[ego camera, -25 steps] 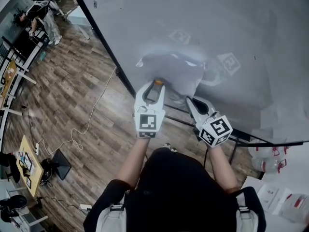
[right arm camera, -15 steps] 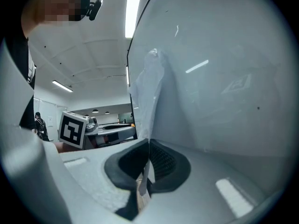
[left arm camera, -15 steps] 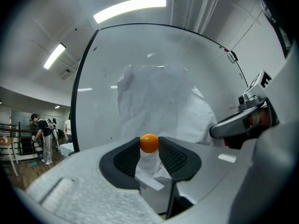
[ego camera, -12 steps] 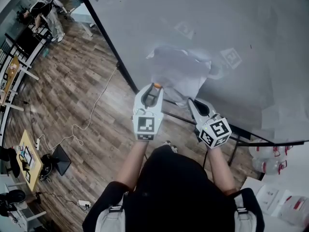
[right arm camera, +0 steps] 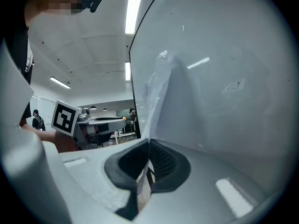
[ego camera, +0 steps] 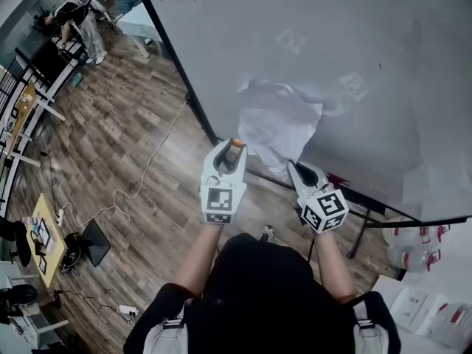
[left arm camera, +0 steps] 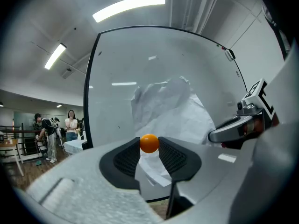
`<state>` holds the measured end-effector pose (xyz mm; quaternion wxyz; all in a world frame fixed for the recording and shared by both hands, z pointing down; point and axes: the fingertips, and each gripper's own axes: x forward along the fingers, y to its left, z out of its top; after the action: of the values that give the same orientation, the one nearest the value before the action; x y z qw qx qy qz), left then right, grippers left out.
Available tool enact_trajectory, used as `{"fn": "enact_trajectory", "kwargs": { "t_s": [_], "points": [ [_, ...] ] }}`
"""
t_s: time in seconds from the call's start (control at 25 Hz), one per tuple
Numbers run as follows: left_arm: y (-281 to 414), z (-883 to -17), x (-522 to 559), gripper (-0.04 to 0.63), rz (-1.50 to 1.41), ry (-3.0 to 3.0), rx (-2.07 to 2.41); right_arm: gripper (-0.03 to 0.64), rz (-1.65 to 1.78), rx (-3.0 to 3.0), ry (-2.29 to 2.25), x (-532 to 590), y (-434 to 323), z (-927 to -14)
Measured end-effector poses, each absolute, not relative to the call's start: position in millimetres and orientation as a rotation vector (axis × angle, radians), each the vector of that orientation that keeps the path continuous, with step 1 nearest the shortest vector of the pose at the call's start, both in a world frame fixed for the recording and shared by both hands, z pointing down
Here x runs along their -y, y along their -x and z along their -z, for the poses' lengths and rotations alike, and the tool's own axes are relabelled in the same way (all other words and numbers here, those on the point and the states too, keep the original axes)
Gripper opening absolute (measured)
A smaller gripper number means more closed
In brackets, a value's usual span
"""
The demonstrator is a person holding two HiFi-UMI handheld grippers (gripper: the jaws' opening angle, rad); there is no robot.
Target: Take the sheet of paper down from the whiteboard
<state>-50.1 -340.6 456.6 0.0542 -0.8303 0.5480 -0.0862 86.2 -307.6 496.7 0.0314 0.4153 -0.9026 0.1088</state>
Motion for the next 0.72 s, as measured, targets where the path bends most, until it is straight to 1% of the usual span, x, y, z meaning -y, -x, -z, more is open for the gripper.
{"fn": "enact_trajectory", "kwargs": {
  "t_s": [0.2, 0.72],
  "points": [
    [63.9, -451.6, 317.1, 0.133, 0.25, 2.536, -1.635, 0.005, -0.353, 2.765, -1.324, 288.0, -76.5, -498.5],
    [145.1, -468.4, 208.6, 0.133, 0.273, 2.625, -1.604, 0.005, -0.339, 2.704, -1.385, 184.0, -5.3, -489.6]
  ]
}}
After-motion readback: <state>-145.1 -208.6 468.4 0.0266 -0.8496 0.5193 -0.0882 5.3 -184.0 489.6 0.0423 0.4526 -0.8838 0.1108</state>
